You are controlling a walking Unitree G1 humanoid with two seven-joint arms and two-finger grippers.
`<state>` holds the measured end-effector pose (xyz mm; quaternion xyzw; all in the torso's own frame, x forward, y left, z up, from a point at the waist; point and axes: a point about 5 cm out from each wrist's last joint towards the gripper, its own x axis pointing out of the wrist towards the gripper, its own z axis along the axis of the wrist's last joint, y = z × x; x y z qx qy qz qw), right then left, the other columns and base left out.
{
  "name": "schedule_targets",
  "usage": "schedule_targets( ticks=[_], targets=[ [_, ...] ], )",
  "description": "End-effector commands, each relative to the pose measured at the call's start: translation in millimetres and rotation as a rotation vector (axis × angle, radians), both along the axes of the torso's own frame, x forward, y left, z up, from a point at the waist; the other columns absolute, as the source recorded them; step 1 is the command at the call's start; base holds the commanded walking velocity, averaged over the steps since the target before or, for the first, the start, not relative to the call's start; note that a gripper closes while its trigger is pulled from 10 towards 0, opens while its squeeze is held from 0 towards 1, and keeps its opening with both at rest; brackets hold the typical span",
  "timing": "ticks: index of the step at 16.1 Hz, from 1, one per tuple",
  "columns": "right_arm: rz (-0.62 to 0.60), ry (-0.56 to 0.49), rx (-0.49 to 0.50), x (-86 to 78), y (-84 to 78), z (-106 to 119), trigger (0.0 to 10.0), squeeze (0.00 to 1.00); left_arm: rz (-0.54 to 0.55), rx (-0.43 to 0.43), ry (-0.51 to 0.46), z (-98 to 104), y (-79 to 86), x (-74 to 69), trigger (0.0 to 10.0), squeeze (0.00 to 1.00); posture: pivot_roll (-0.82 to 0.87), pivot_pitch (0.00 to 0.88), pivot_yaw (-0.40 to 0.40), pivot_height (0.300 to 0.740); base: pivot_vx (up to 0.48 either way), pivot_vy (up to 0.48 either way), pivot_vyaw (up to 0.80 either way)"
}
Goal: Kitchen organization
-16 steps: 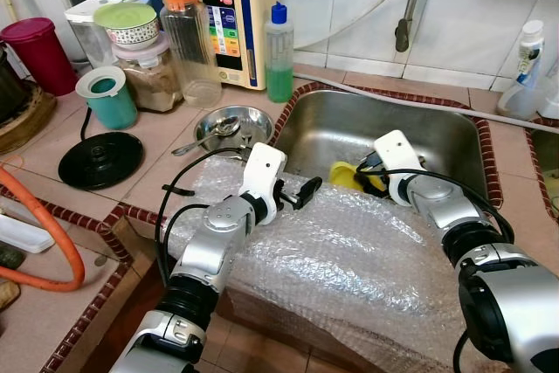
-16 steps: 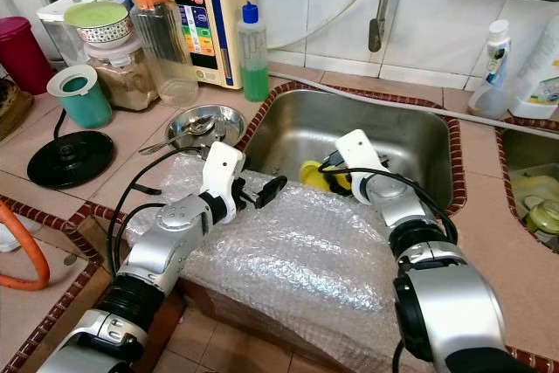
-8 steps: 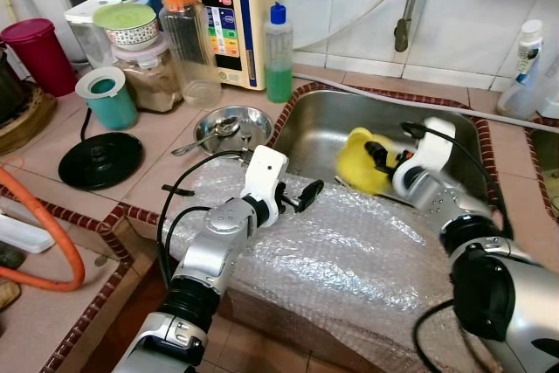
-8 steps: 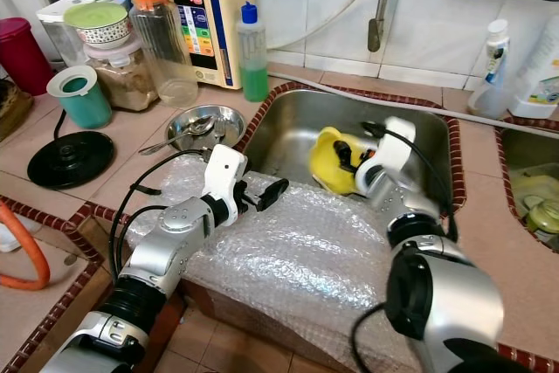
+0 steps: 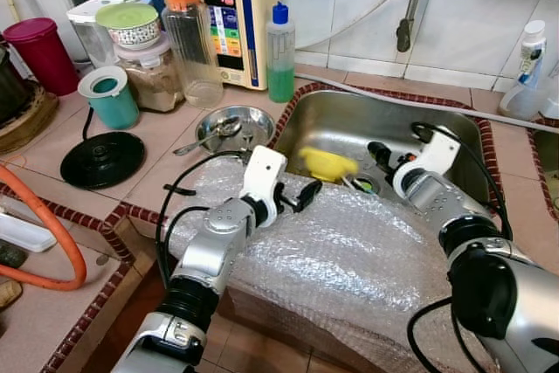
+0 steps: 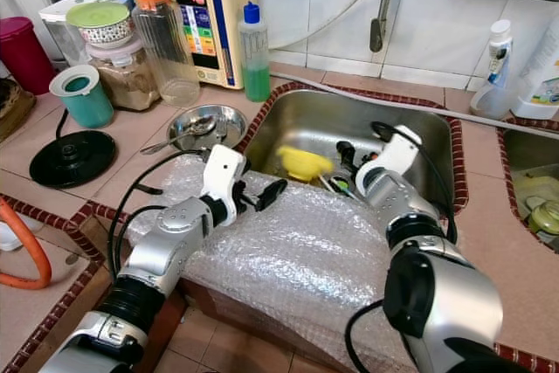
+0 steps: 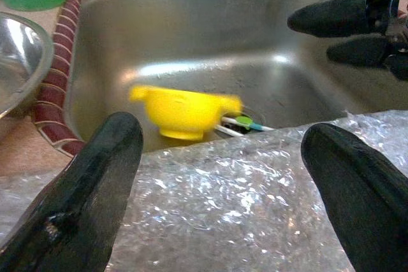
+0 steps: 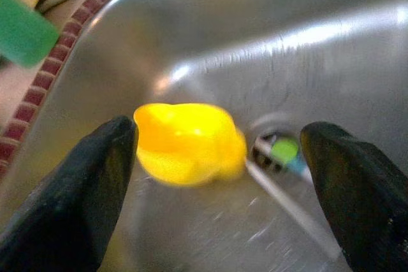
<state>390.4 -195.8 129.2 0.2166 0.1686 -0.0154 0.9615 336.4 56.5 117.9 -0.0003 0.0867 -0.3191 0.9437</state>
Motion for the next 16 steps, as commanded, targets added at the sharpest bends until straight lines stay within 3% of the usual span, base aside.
schedule_targets(
  ticks=[1, 4, 7, 12, 13, 16],
  targets=[
    [0.059, -0.083, -0.116, 4.4, 1.4, 13.0, 10.0, 0.00, 0.058, -0.008, -0.069, 13.2, 9.2, 6.1, 10.0, 0.00, 0.04, 0.000, 0.078, 0.740, 0.000, 0.000, 0.00],
    [0.186, -0.198, -0.257, 1.9, 15.9, 16.7, 10.0, 0.00, 0.236, -0.027, -0.162, 32.7, 32.9, 19.5, 10.0, 0.00, 0.04, 0.000, 0.074, 0.740, 0.000, 0.000, 0.00],
    [0.288, -0.293, -0.301, -11.2, 37.2, 13.7, 10.0, 0.00, 0.379, -0.037, -0.197, 46.7, 55.4, 30.0, 10.0, 0.00, 0.03, 0.000, 0.080, 0.740, 0.000, 0.000, 0.00],
    [0.370, -0.317, -0.313, -33.7, 57.3, 8.0, 10.0, 0.00, 0.409, 0.015, -0.197, 49.8, 63.6, 35.5, 10.0, 0.00, 0.01, 0.000, 0.106, 0.740, 0.000, 0.000, 0.00],
    [0.423, -0.338, -0.240, -43.6, 70.5, 16.1, 10.0, 0.00, 0.444, 0.054, -0.155, 49.5, 69.4, 39.4, 10.0, 0.00, 0.01, 0.000, 0.113, 0.740, 0.000, 0.000, 0.00],
    [0.500, -0.354, -0.203, -58.8, 87.9, 26.5, 10.0, 0.00, 0.423, 0.106, -0.090, 49.9, 79.5, 46.2, 10.0, 0.00, 0.01, 0.000, 0.113, 0.740, 0.000, 0.000, 0.00]
  ],
)
